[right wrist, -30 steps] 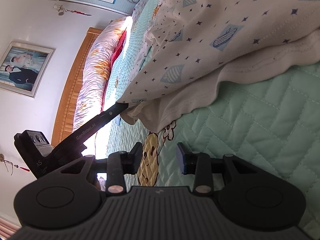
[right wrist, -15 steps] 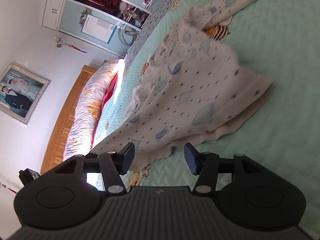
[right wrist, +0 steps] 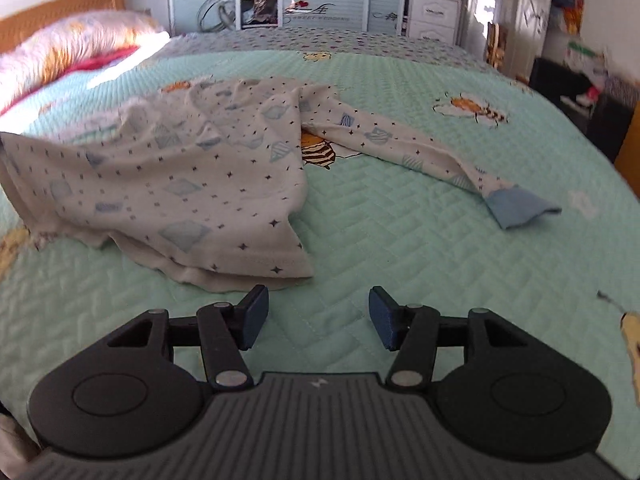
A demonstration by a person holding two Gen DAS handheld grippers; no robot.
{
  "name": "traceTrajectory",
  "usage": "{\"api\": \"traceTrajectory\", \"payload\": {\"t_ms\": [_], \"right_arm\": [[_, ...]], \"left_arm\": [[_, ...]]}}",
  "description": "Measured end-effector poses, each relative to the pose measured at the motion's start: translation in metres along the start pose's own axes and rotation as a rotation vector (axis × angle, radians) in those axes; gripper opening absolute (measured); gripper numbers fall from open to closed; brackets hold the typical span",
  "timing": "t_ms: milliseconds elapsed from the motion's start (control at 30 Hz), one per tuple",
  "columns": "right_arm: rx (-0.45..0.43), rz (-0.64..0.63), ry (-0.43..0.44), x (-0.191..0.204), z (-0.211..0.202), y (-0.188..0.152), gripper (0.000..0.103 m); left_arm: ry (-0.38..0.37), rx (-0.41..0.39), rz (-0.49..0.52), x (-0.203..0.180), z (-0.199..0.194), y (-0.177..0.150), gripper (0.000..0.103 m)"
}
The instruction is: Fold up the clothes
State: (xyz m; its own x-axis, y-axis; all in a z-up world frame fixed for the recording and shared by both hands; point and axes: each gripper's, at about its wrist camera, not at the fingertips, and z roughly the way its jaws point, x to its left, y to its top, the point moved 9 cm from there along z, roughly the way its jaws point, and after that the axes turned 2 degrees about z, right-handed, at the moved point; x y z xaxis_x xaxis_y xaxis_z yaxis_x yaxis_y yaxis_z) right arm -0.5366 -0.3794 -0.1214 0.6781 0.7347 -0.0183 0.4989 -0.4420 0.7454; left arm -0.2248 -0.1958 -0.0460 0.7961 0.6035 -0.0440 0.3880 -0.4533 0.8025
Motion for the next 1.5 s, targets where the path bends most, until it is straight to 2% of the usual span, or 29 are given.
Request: {"api": "traceTrajectory", "payload": {"t_ms": [33,167,300,600,767,800,867,1000,1133,1267,1500], "right_arm": [[-0.001,-0.041,-0.018,0.000,0.001,-0.001,0.057],[-0.025,0.009,0.027,0.000,-0.002,0.004,0.057],[-0.026,-0.048,-0.008,0.007,-0.003,0.005,0.057],[-0.027,-0.117,0.010,0.027,-0.001,0.006,0.058],[-0.115,-0.105,-0.007,0.029,-0.010,0.028,0.058],[-0.138,-0.102,-0.009,0.030,-0.011,0.033,0.059],[-0.172,-0.102,-0.012,0.031,-0.013,0.040,0.067],[-0.134,-0.139,-0.010,0.037,0.001,0.037,0.067],[-0.110,-0.151,-0.019,0.039,0.007,0.027,0.064],[-0.107,-0.129,0.005,0.039,0.009,0.028,0.047],[-0.164,-0.078,0.029,0.036,0.003,0.039,0.043]], "left_arm": [[0.004,0.002,-0.005,0.002,0.001,0.000,0.001],[0.009,0.005,-0.014,0.004,0.001,0.002,0.001],[0.007,0.012,-0.010,0.003,0.003,0.001,0.001],[-0.003,0.039,-0.017,0.005,0.010,-0.005,0.001],[-0.008,0.047,-0.025,0.007,0.012,-0.007,0.001],[-0.007,0.050,-0.027,0.007,0.013,-0.008,0.001],[-0.008,0.057,-0.029,0.008,0.015,-0.010,0.001],[-0.011,0.067,-0.036,0.010,0.016,-0.014,0.001],[-0.008,0.073,-0.039,0.013,0.017,-0.016,0.001],[-0.007,0.074,-0.037,0.012,0.016,-0.017,0.001],[0.002,0.059,-0.026,0.008,0.011,-0.011,0.001]]}}
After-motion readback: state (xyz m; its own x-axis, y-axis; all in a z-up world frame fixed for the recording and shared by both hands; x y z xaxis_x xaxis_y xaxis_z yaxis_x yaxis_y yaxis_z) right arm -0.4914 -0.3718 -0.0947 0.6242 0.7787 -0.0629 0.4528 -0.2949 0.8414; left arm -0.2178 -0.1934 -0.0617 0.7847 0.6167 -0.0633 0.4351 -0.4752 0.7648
